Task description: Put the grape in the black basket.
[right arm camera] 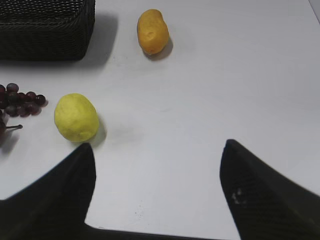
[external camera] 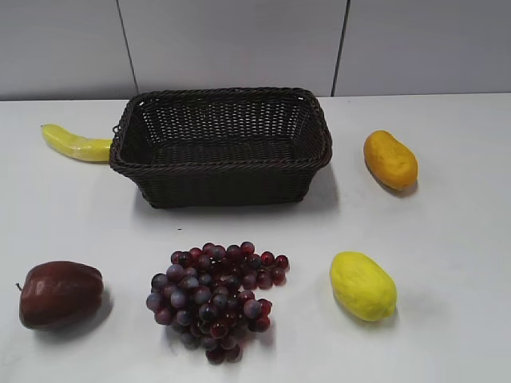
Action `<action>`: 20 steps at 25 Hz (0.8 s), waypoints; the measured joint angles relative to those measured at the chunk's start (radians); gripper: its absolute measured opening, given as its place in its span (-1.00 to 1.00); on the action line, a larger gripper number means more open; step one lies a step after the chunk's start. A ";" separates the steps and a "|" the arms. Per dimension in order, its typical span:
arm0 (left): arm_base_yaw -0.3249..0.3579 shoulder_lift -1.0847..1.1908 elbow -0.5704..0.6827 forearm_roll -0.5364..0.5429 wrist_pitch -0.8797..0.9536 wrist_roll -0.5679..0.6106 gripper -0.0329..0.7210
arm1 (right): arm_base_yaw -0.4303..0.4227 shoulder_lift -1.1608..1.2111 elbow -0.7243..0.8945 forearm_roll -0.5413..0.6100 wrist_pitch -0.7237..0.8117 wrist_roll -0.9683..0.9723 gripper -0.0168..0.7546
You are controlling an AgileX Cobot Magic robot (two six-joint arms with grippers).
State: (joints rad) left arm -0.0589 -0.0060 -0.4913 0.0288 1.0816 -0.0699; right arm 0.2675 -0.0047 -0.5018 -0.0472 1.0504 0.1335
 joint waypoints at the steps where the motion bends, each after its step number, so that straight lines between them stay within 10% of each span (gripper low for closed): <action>1: 0.000 0.000 0.000 0.000 0.000 0.000 0.66 | 0.000 0.000 0.000 0.000 0.000 0.000 0.57; 20: 0.000 0.465 -0.077 -0.216 -0.172 0.228 0.65 | 0.000 0.000 0.000 0.000 0.000 0.000 0.56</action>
State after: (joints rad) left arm -0.0589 0.4593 -0.5679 -0.1868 0.9097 0.1579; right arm 0.2675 -0.0047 -0.5018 -0.0472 1.0504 0.1330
